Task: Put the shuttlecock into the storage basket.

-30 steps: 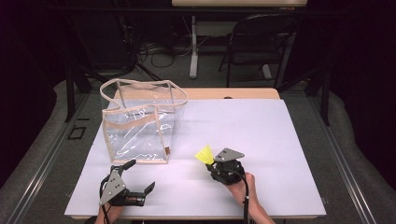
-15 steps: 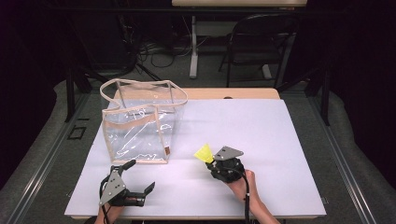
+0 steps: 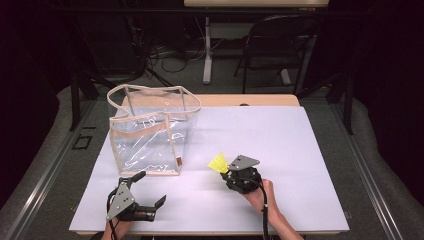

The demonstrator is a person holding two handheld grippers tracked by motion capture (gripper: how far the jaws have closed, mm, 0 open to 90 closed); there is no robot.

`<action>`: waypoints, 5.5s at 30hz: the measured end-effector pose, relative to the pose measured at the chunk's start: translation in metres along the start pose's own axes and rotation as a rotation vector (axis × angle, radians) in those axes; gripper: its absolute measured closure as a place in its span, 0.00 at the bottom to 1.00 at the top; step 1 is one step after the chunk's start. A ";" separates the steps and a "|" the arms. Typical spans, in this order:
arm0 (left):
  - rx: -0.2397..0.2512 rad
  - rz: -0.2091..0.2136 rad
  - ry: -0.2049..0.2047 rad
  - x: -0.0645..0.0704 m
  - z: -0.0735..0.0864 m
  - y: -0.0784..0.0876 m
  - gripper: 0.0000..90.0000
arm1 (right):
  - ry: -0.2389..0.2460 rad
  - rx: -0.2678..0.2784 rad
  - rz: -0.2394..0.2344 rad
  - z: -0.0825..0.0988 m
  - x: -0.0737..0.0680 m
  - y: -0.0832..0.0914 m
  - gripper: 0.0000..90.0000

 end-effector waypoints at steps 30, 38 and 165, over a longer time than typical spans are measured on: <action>-0.004 -0.001 -0.001 -0.001 0.001 -0.001 0.00 | 0.042 0.014 -0.003 -0.014 0.018 -0.007 0.71; -0.004 -0.003 -0.001 -0.001 0.001 -0.001 0.00 | 0.043 0.028 0.007 -0.022 0.023 -0.005 0.71; 0.006 0.009 -0.002 0.001 -0.001 -0.001 0.00 | 0.104 0.131 0.110 -0.152 0.090 0.039 0.71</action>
Point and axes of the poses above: each handheld gripper's, and its own axes: y roughly backward along the jaws, z roughly out of its underside, x roughly to its right, the point moved 10 cm from there along -y, roughly forward along the jaws, and after that the axes turned 2 degrees about -z, right-handed, at the moved point
